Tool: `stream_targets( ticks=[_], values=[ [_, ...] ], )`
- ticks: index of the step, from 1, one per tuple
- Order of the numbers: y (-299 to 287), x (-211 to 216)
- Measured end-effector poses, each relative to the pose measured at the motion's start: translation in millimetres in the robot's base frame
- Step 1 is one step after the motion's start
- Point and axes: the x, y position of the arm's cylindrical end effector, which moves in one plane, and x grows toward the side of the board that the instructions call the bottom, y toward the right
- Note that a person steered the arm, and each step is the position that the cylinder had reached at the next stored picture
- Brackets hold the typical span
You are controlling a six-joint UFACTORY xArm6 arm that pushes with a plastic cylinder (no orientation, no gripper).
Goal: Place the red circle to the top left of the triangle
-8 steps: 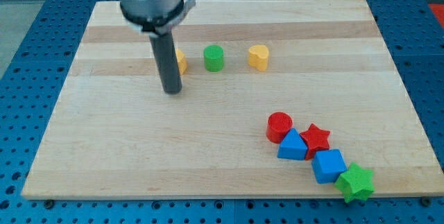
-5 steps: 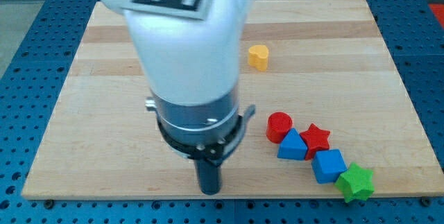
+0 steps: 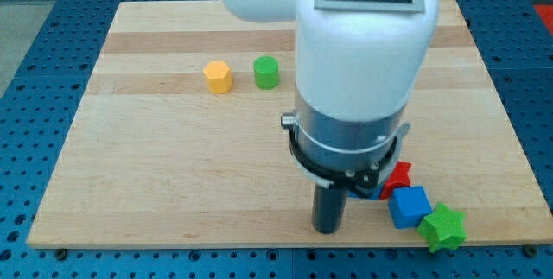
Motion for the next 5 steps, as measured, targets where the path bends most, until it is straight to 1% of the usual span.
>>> stream_targets(
  ticks=[1, 5],
  values=[
    [0, -17],
    [8, -29]
  ],
)
